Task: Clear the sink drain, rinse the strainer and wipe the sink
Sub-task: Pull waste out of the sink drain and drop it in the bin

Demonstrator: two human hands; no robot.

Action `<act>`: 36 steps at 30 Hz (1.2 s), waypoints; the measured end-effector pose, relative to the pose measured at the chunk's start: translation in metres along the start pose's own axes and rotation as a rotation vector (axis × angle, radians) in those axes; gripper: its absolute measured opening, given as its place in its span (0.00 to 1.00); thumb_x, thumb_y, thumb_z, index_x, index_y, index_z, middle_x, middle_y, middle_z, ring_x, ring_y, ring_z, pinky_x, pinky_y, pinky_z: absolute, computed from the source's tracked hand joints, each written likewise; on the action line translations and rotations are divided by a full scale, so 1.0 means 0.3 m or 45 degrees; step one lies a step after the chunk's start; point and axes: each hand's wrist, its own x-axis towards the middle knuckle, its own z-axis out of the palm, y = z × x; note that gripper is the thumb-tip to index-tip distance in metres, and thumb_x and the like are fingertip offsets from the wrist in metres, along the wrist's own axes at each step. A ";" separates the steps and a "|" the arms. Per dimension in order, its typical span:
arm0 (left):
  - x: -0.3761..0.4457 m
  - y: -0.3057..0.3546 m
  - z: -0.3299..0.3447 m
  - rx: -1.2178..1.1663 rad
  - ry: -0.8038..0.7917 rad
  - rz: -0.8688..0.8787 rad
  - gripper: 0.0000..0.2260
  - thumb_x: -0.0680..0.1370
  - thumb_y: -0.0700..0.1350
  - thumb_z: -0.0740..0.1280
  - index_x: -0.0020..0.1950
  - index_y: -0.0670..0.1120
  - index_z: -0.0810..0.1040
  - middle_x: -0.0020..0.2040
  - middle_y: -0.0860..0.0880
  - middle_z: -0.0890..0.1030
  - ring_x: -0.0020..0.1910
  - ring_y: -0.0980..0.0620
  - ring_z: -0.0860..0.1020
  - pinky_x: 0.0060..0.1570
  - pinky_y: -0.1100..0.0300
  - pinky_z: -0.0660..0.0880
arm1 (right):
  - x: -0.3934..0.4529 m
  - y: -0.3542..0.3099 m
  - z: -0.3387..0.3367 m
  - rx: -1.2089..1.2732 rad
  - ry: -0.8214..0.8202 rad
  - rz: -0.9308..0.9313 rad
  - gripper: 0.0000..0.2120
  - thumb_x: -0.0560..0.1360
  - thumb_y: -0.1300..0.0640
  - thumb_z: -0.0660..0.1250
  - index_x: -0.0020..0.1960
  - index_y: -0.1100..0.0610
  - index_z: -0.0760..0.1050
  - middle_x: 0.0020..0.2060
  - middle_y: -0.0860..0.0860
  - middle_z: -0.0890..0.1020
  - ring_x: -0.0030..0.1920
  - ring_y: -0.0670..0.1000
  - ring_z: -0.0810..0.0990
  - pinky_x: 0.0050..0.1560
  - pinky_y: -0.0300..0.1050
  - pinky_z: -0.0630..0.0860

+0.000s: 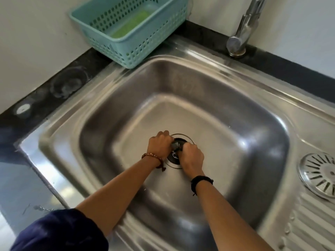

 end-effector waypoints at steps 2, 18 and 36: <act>0.003 -0.002 -0.040 -0.197 -0.051 -0.134 0.08 0.76 0.47 0.65 0.50 0.44 0.79 0.53 0.47 0.76 0.51 0.47 0.75 0.41 0.56 0.70 | 0.005 0.011 -0.028 0.127 -0.002 0.075 0.09 0.76 0.56 0.61 0.49 0.60 0.77 0.47 0.57 0.82 0.47 0.58 0.80 0.38 0.44 0.70; -0.407 -0.161 -0.512 -1.325 0.106 -0.400 0.06 0.73 0.46 0.70 0.43 0.43 0.79 0.33 0.52 0.76 0.25 0.62 0.73 0.25 0.69 0.69 | -0.263 -0.265 -0.416 1.463 -0.111 0.067 0.12 0.75 0.57 0.67 0.33 0.55 0.75 0.22 0.46 0.74 0.18 0.42 0.63 0.18 0.32 0.58; -1.548 -1.089 -0.223 -1.758 0.701 -1.228 0.13 0.71 0.44 0.71 0.40 0.34 0.76 0.36 0.39 0.80 0.22 0.59 0.74 0.29 0.62 0.70 | -0.983 -1.231 0.407 1.229 -0.870 -0.301 0.05 0.75 0.59 0.66 0.41 0.58 0.76 0.24 0.49 0.69 0.20 0.40 0.64 0.21 0.30 0.62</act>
